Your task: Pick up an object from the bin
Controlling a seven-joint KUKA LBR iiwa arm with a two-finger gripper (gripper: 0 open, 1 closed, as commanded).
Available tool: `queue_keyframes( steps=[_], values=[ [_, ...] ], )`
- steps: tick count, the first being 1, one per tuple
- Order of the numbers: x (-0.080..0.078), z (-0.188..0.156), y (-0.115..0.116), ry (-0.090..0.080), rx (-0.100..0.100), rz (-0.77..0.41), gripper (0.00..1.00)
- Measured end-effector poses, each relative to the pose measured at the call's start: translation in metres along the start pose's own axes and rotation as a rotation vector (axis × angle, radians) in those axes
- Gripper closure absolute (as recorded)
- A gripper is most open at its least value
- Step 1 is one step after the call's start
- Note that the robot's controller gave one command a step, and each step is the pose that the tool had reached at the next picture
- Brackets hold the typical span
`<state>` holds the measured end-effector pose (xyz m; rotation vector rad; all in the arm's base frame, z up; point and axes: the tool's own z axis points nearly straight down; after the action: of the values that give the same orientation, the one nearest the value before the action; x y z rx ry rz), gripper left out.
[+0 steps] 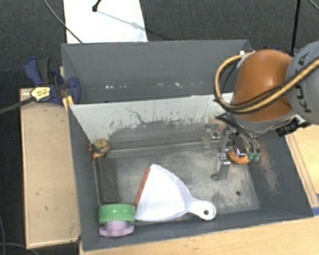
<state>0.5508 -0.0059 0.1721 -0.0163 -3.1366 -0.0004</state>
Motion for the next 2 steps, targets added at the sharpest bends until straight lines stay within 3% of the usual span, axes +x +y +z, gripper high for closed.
queue_keyframes(
  steps=[1, 2],
  values=[
    [-0.002, -0.005, 0.000, -0.008, 0.000, 0.000, 0.00],
    [0.051, 0.058, 0.078, -0.009, 0.000, -0.103, 0.00]
  ],
)
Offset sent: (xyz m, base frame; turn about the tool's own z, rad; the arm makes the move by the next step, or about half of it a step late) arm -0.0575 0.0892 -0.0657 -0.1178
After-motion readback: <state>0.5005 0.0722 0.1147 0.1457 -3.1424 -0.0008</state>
